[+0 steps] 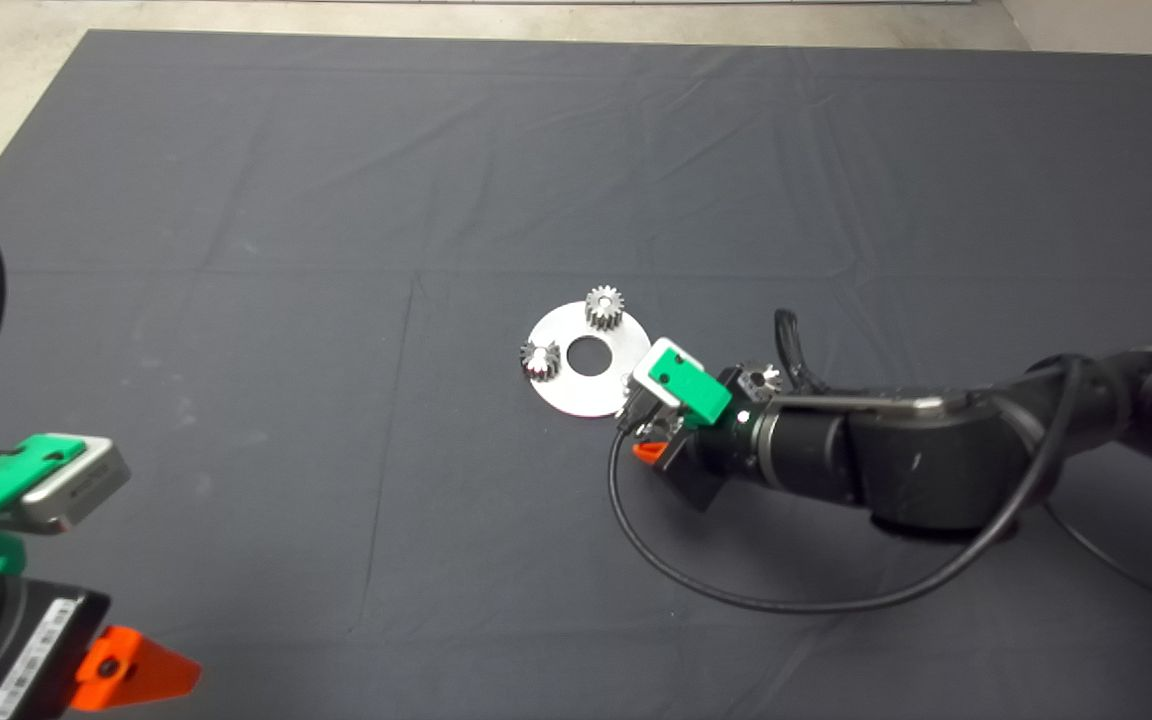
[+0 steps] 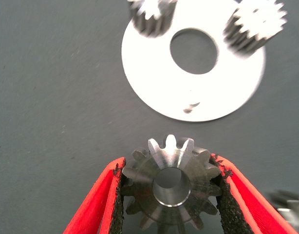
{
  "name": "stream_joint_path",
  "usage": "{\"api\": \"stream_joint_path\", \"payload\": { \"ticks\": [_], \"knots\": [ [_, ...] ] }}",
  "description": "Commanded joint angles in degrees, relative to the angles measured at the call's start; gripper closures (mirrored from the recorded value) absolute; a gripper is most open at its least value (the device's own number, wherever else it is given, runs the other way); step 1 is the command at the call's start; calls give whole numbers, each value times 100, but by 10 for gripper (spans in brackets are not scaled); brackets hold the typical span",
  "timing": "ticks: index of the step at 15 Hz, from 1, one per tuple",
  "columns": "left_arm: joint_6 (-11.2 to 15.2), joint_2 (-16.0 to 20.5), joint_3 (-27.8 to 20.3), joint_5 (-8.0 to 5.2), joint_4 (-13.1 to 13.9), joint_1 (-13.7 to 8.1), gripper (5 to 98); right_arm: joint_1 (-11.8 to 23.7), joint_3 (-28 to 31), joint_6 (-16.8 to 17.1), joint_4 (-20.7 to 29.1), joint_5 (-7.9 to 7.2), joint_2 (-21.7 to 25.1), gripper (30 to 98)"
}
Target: Remove an incorrectly installed larger gear and replace it with the correct smaller gear
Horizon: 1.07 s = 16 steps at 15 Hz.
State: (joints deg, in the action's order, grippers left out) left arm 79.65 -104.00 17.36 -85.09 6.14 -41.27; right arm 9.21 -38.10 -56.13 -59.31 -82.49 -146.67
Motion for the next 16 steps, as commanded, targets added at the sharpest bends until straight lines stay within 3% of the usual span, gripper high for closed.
{"api": "stream_joint_path", "payload": {
  "ticks": [1, 9, 16],
  "knots": [
    [24, 24, -103, -43, 81, -29, 54, 413, 52, -56, 183, 32, 64, 864],
    [33, 24, -103, -43, 89, -21, 54, 424, -907, -47, 798, 84, -415, 864],
    [41, 24, -103, -43, 80, -13, 54, 432, -1034, -66, 895, 76, -569, 864]
  ]
}}
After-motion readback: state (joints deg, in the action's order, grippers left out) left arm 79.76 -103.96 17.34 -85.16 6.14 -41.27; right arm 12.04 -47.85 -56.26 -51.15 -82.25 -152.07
